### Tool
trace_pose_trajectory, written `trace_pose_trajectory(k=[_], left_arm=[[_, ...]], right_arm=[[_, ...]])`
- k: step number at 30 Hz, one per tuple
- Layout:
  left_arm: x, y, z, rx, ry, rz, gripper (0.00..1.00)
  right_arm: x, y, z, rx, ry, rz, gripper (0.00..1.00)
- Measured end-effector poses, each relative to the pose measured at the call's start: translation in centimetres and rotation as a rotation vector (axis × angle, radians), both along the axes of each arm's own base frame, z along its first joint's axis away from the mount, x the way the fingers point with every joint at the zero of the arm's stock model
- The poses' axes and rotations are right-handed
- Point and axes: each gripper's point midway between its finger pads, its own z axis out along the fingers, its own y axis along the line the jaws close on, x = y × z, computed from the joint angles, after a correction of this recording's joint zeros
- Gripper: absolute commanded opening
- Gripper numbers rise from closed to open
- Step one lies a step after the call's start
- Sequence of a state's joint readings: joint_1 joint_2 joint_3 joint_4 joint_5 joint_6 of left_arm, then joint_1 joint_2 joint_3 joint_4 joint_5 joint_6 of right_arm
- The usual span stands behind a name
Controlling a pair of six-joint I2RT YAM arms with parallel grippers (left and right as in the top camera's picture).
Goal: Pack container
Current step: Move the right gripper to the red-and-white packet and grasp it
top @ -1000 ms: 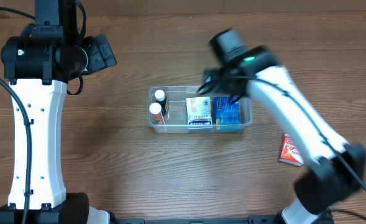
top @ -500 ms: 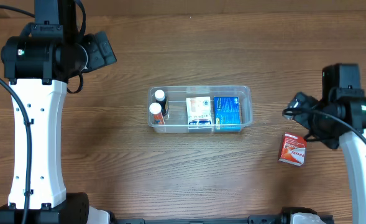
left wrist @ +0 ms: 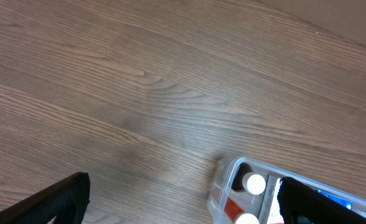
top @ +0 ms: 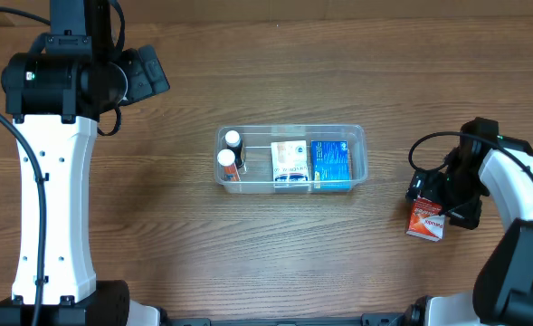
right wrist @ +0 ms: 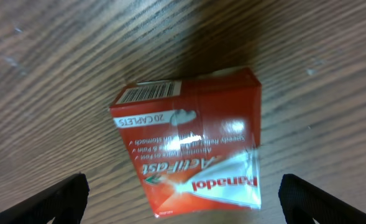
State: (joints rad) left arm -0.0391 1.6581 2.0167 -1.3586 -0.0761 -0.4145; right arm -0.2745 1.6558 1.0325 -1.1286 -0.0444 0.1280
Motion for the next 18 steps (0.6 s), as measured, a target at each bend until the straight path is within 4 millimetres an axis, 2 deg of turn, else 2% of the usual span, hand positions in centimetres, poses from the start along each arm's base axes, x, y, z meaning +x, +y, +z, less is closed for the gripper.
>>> trace_pose_trajectory(k=[5, 6, 8, 12, 18], left_arm=[[0.0, 0.0, 0.0, 0.0, 0.0, 0.0, 0.97], [0.0, 0.0, 0.0, 0.0, 0.0, 0.0, 0.98], [0.0, 0.0, 0.0, 0.0, 0.0, 0.0, 0.97], [0.0, 0.0, 0.0, 0.0, 0.0, 0.0, 0.97], [0.0, 0.0, 0.0, 0.0, -0.001, 0.0, 0.97]], right_arm=[[0.0, 0.0, -3.0, 0.024, 0.07, 0.024, 1.0], [-0.1, 0.0, -3.3, 0.027, 0.081, 0.024, 0.96], [0.1, 0.0, -3.4, 0.026, 0.074, 0.027, 0.8], [0.2, 0.0, -3.4, 0.026, 0.072, 0.028, 0.71], [0.1, 0.0, -3.3, 0.026, 0.076, 0.027, 0.68]])
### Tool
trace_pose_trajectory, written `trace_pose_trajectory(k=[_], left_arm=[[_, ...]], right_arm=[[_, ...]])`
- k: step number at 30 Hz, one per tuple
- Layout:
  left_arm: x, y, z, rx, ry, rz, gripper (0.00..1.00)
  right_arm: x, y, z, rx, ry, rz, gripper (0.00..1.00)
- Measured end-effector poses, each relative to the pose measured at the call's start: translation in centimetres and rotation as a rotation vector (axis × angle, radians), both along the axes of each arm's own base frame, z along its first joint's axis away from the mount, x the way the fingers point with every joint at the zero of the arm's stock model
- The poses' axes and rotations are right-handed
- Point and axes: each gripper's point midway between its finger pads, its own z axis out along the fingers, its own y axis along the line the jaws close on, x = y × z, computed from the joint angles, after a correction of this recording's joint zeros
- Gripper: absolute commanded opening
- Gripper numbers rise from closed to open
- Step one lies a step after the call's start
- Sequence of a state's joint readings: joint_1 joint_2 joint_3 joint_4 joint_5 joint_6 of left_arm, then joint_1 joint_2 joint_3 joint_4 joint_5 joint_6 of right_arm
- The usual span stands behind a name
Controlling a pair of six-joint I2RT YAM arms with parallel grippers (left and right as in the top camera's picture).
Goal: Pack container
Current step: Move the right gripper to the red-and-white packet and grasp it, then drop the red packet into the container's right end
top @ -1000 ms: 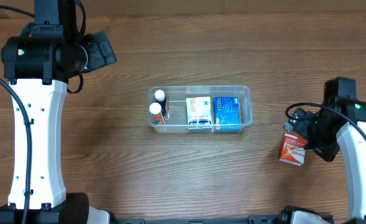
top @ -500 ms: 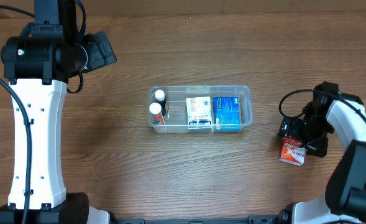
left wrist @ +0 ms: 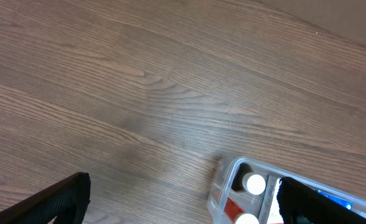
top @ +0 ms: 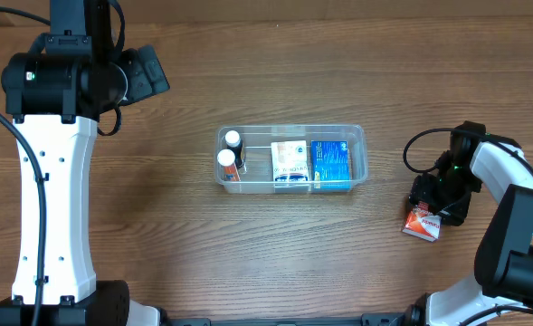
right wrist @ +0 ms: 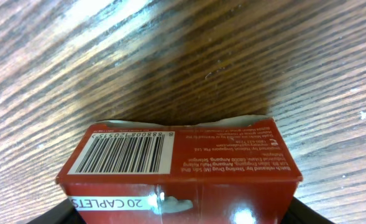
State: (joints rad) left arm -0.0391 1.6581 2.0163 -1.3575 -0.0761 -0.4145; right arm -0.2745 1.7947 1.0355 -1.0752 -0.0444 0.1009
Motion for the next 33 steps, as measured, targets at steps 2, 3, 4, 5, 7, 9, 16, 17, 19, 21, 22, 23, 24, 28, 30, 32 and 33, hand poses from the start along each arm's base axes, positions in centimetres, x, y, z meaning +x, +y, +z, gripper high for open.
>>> trace_pose_trajectory(k=[2, 3, 4, 5, 7, 9, 16, 17, 19, 21, 22, 23, 24, 28, 30, 32, 33], left_arm=[[0.0, 0.0, 0.0, 0.0, 0.0, 0.0, 0.97], [0.0, 0.0, 0.0, 0.0, 0.0, 0.0, 0.97], [0.0, 0.0, 0.0, 0.0, 0.0, 0.0, 0.97], [0.0, 0.0, 0.0, 0.0, 0.0, 0.0, 0.97], [0.0, 0.0, 0.0, 0.0, 0.0, 0.0, 0.97], [0.0, 0.0, 0.0, 0.0, 0.0, 0.0, 0.97], [0.0, 0.0, 0.0, 0.0, 0.0, 0.0, 0.97], [0.0, 0.0, 0.0, 0.0, 0.0, 0.0, 0.97], [-0.1, 0.0, 0.0, 0.0, 0.003, 0.0, 0.97], [-0.1, 0.0, -0.1, 0.0, 0.006, 0.0, 0.97], [-0.2, 0.0, -0.1, 0.0, 0.008, 0.0, 0.97], [-0.2, 0.0, -0.1, 0.0, 0.008, 0.0, 0.97], [-0.2, 0.0, -0.1, 0.0, 0.008, 0.0, 0.97], [-0.2, 0.0, -0.1, 0.0, 0.009, 0.0, 0.97], [-0.2, 0.0, -0.1, 0.0, 0.009, 0.0, 0.97], [-0.2, 0.0, -0.1, 0.0, 0.008, 0.0, 0.97], [-0.2, 0.0, -0.1, 0.0, 0.008, 0.0, 0.97]], right_arm=[[0.6, -0.1, 0.9, -0.001, -0.008, 0.002, 0.68], [2.0, -0.4, 2.0, -0.011, -0.043, 0.007, 0.68], [3.4, -0.5, 3.5, -0.024, -0.087, 0.018, 0.68], [4.8, -0.3, 5.3, -0.035, -0.133, 0.037, 0.68], [8.8, 1.3, 10.6, -0.057, -0.299, 0.106, 0.68], [12.2, 5.3, 16.6, -0.046, -0.489, 0.216, 0.68], [11.9, 20.8, 20.0, 0.097, -0.617, 0.518, 0.71], [11.8, 21.6, 19.0, 0.103, -0.585, 0.529, 0.71], [12.0, 22.0, 16.2, 0.097, -0.503, 0.527, 0.71], [12.1, 21.6, 13.3, 0.071, -0.419, 0.522, 0.71], [12.1, 21.3, 12.8, 0.062, -0.4, 0.52, 0.71], [12.1, 20.7, 12.2, 0.041, -0.38, 0.512, 0.71], [12.2, 20.3, 12.1, 0.034, -0.378, 0.503, 0.71], [11.2, 18.2, 9.5, 0.007, -0.313, 0.469, 0.72], [11.0, 18.1, 8.9, 0.007, -0.305, 0.47, 0.74], [11.1, 18.1, 8.8, 0.007, -0.308, 0.471, 0.79], [11.1, 18.2, 8.8, 0.008, -0.31, 0.47, 0.86]])
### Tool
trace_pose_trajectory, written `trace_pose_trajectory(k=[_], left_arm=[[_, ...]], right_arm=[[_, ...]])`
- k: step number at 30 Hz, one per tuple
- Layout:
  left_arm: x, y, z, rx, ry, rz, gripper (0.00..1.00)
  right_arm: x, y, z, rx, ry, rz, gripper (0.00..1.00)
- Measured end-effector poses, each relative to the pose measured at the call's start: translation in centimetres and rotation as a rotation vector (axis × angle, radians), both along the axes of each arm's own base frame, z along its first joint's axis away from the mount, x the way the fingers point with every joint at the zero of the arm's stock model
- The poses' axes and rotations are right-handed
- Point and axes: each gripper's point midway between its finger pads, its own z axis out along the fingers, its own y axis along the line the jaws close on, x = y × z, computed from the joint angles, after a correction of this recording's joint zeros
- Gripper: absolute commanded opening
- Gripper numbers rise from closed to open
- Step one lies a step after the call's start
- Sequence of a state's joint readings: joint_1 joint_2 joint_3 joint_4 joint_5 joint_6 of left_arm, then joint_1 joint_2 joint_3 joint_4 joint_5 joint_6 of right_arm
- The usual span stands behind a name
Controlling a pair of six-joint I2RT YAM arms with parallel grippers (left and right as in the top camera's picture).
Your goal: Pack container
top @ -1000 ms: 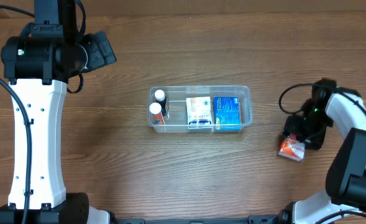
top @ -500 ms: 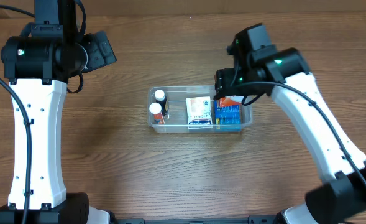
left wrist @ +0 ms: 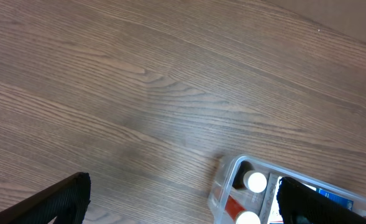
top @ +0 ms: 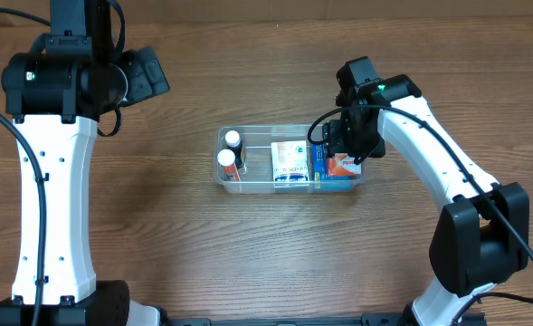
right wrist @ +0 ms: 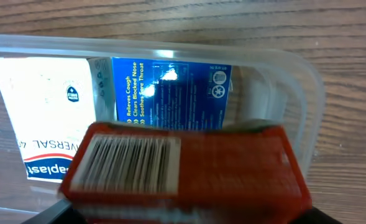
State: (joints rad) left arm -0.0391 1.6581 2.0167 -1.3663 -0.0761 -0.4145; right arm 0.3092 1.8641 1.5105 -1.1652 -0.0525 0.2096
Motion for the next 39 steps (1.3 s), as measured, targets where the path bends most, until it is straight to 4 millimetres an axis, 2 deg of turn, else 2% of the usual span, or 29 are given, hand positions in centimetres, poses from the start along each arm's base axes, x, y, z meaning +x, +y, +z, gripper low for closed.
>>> trace_pose_trajectory(k=[1, 4, 5, 9, 11, 12, 14, 16, 18, 20, 23, 25, 27, 29, 31, 32, 35, 37, 38, 39], left_arm=[[0.0, 0.0, 0.0, 0.0, 0.0, 0.0, 0.97], [0.0, 0.0, 0.0, 0.0, 0.001, 0.0, 0.97], [0.0, 0.0, 0.0, 0.0, 0.001, 0.0, 0.97], [0.0, 0.0, 0.0, 0.0, 0.003, 0.0, 0.97], [0.0, 0.0, 0.0, 0.0, 0.002, 0.0, 0.98], [0.0, 0.0, 0.0, 0.0, -0.002, 0.0, 0.98], [0.4, 0.0, 0.3, 0.013, -0.02, -0.021, 0.99], [1.2, -0.1, 0.8, 0.048, -0.054, -0.078, 1.0], [1.8, -0.8, 1.1, 0.09, -0.074, -0.203, 1.0], [2.0, -1.5, 0.5, 0.107, -0.058, -0.294, 1.0], [2.6, -2.2, -1.6, 0.115, 0.003, -0.37, 1.0], [2.8, -2.2, -2.7, 0.117, 0.037, -0.387, 1.0], [2.7, -2.2, -3.0, 0.122, 0.049, -0.397, 1.0], [1.8, -2.1, -3.5, 0.118, 0.094, -0.398, 1.0], [0.5, -2.0, -4.0, 0.113, 0.148, -0.4, 1.0], [0.1, -1.9, -4.0, 0.116, 0.157, -0.398, 1.0], [-1.2, -1.7, -2.1, 0.13, 0.1, -0.391, 1.0], [-4.0, -1.5, 0.3, 0.145, 0.001, -0.383, 1.0], [-5.4, -1.5, 0.7, 0.149, -0.025, -0.38, 1.0], [-6.8, -1.4, 0.8, 0.156, -0.069, -0.373, 1.0]], right_arm=[[0.1, 0.1, 0.0, 0.002, -0.003, 0.001, 0.93], [0.1, 0.3, 0.0, 0.012, -0.004, 0.003, 0.96], [0.2, 0.3, 0.0, 0.013, -0.009, 0.003, 1.0], [1.7, 0.5, 0.4, 0.016, -0.069, 0.001, 1.0], [3.3, 0.1, 1.7, -0.003, -0.132, -0.012, 1.0], [4.8, -0.3, 2.9, -0.008, -0.191, -0.029, 1.0], [8.4, -2.6, 6.1, -0.003, -0.321, -0.101, 1.0], [11.2, -7.3, 8.6, -0.018, -0.436, -0.194, 1.0], [12.7, -12.0, 9.6, -0.048, -0.499, -0.28, 1.0], [13.5, -14.4, 10.2, -0.062, -0.541, -0.324, 1.0], [14.1, -16.6, 10.7, -0.075, -0.576, -0.363, 1.0], [13.7, -17.3, 10.4, -0.083, -0.559, -0.375, 1.0], [12.5, -17.6, 9.6, -0.091, -0.498, -0.38, 1.0], [10.7, -17.4, 8.7, -0.092, -0.416, -0.394, 1.0], [9.1, -17.2, 8.7, -0.086, -0.367, -0.409, 1.0], [8.2, -16.8, 10.0, -0.082, -0.377, -0.412, 1.0], [7.1, -15.6, 13.5, -0.071, -0.475, -0.394, 1.0], [5.2, -13.3, 16.2, -0.063, -0.554, -0.343, 1.0], [4.4, -12.4, 16.6, -0.057, -0.568, -0.321, 1.0], [3.2, -11.3, 16.0, -0.052, -0.568, -0.296, 1.0]])
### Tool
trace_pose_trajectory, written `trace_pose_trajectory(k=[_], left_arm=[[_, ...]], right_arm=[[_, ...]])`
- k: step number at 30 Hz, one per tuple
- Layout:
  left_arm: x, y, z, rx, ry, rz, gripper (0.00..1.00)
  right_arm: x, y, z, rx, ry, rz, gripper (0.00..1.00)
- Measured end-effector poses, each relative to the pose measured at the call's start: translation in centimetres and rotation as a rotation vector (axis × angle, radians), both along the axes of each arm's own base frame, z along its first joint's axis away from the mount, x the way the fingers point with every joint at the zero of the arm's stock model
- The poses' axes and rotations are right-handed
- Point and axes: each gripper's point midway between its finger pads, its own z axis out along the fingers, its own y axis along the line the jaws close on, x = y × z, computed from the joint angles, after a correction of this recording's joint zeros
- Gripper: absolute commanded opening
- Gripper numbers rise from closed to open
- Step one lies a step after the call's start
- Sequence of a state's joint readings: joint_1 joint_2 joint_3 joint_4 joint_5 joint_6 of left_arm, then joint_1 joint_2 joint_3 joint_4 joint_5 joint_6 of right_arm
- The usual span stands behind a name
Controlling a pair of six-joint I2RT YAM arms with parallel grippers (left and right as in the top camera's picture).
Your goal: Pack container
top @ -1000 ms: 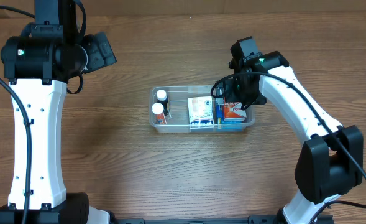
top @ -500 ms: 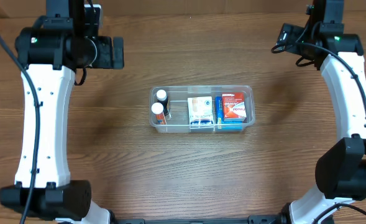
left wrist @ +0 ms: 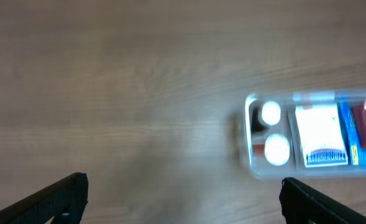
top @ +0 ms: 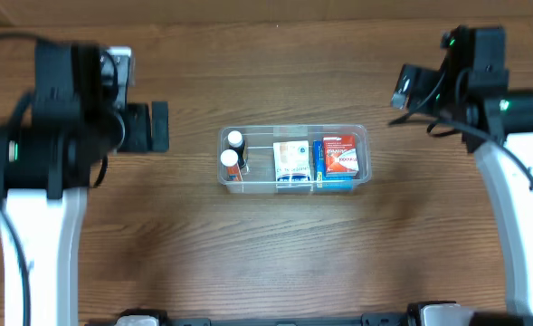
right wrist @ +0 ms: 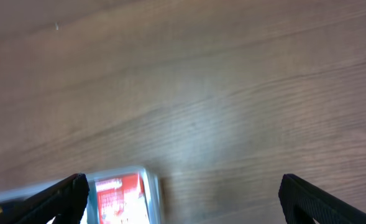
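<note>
A clear plastic container (top: 292,129) sits mid-table. It holds two white-capped bottles (top: 230,149) at its left end, a white box (top: 290,162) and a blue box (top: 324,174). A red Panadol box (top: 341,153) lies flat on the blue box at the right end. The blurred left wrist view shows the container (left wrist: 247,140) from its left and the red box. My left gripper (left wrist: 183,200) hangs open and empty left of the container. My right gripper (right wrist: 183,200) is open and empty, high at the far right; the red box (right wrist: 112,199) shows below it.
Bare wooden table (top: 266,263) surrounds the container on every side. The left arm (top: 40,181) stands over the left of the table, the right arm (top: 519,181) along the right edge. No other loose objects show.
The red box has left my right gripper and now lies in the container on the blue box. The right gripper is open, up at the far right. My left arm has shifted too.
The red box first lay on the table at the right under my open right gripper. The gripper then stood down at the box, later held it over the container's right end. Now the box rests inside and both grippers are empty.
</note>
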State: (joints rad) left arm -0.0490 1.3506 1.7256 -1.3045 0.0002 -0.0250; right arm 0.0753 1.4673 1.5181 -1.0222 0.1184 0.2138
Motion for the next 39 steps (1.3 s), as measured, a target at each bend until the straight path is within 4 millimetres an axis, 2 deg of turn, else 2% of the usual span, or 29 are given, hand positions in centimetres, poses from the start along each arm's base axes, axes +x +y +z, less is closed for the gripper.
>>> trace_pose_trajectory(k=[3, 5, 7, 10, 13, 26, 32, 36, 39], left_arm=[[-4.9, 0.5, -3.0, -0.014, -0.022, 0.048, 1.0], [-8.1, 1.5, -4.8, -0.014, -0.021, 0.125, 1.0], [-10.8, 2.5, -5.4, -0.013, -0.065, 0.201, 1.0], [-12.7, 3.2, -7.0, 0.002, -0.045, 0.246, 1.0], [-13.0, 3.4, -7.8, 0.005, -0.013, 0.262, 1.0], [-13.0, 3.4, -7.8, 0.005, -0.013, 0.263, 1.0], [-13.0, 3.4, -7.8, 0.005, -0.012, 0.263, 1.0], [-13.0, 3.4, -7.8, 0.005, -0.013, 0.263, 1.0], [-13.0, 3.5, -7.8, 0.008, -0.011, 0.265, 1.0]], right_arm=[[-3.3, 1.4, -3.7, 0.011, 0.068, 0.02, 1.0], [-5.9, 1.4, -5.5, 0.021, 0.107, 0.008, 1.0], [-7.7, 1.1, -5.4, 0.033, 0.071, -0.007, 1.0], [-8.6, 0.9, -4.1, 0.04, 0.012, -0.015, 1.0], [-8.7, 0.9, -3.8, 0.043, 0.003, -0.019, 1.0], [-9.1, 0.6, -4.2, 0.033, 0.026, -0.034, 1.0], [-7.7, 0.9, -3.1, 0.036, -0.047, -0.009, 1.0], [-9.7, 0.7, -2.0, 0.039, -0.149, 0.007, 1.0], [-12.7, 0.3, -2.0, 0.057, -0.302, 0.014, 1.0]])
